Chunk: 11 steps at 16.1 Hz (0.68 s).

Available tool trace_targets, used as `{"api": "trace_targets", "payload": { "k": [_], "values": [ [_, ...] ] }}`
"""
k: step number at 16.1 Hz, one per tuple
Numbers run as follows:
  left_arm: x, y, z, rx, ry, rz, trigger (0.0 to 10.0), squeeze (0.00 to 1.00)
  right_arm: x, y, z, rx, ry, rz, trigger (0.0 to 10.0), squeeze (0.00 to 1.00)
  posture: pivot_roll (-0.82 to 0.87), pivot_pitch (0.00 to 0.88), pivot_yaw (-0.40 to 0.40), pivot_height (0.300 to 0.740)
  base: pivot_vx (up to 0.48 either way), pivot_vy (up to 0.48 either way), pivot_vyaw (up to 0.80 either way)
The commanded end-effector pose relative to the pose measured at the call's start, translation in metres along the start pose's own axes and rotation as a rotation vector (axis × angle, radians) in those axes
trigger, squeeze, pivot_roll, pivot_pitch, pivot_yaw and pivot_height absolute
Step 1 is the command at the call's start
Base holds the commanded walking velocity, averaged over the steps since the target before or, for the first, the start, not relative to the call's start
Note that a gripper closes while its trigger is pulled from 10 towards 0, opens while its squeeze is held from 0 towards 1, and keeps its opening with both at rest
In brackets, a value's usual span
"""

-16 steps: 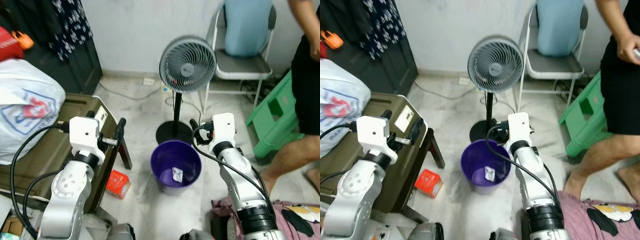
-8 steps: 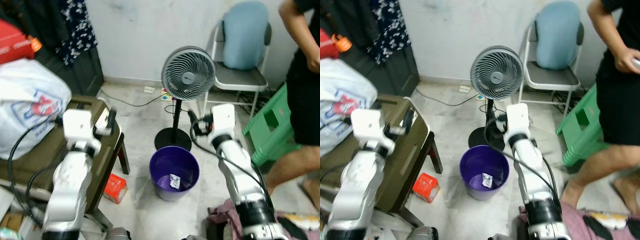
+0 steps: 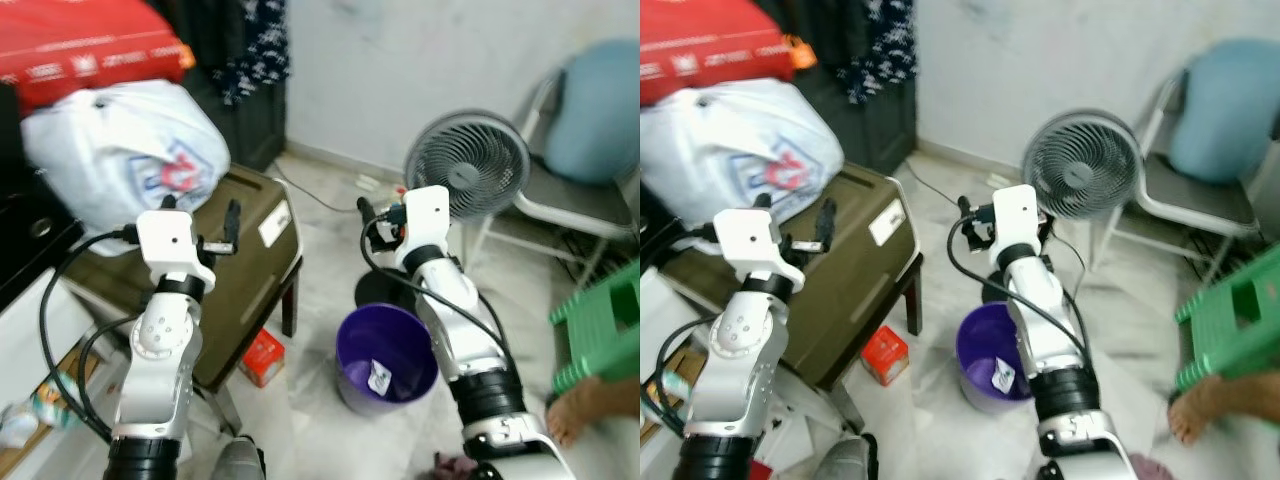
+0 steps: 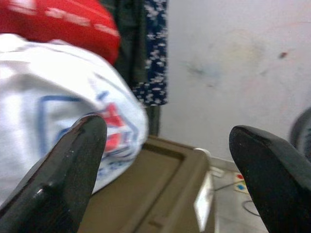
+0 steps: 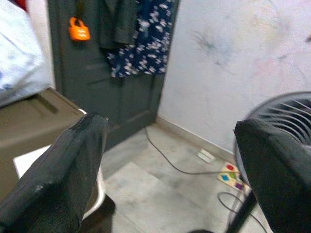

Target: Clean up the room

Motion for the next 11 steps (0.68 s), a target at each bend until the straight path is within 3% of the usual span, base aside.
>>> {"api": "trace_targets", "payload": {
  "k": [1, 4, 11],
  "values": [
    [0.001, -0.008, 0.004, 0.022, 0.036, -0.009, 10.0, 0.0, -0.002, -0.003, -0.003, -0.014, 0.003, 0.002, 10.0, 0.0, 0.01, 0.0, -0.034, 0.74, 0.0, 0.0, 0.8],
    [-0.007, -0.027, 0.01, 0.052, 0.049, 0.034, 10.0, 0.0, -0.015, -0.016, -0.007, -0.026, 0.011, 0.034, 10.0, 0.0, 0.01, 0.0, -0.022, 0.74, 0.0, 0.0, 0.8],
    [-0.004, -0.027, -0.001, 0.005, 0.028, 0.05, 10.0, 0.0, -0.011, -0.016, 0.0, -0.019, 0.029, 0.026, 10.0, 0.0, 0.0, 0.0, -0.012, 0.74, 0.0, 0.0, 0.8]
  ]
}}
Point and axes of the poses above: a point about 5 cm out from each wrist's last joint towards the gripper, its own y axis pointing out of the wrist towards the gripper, its own x axis along the axis of the wrist's last joint, z = x × y, the point moved 5 cm from there along y, pointing out of the wrist towards the gripper, and after that the axes turned 9 degrees about -y, right-handed, at the moved point
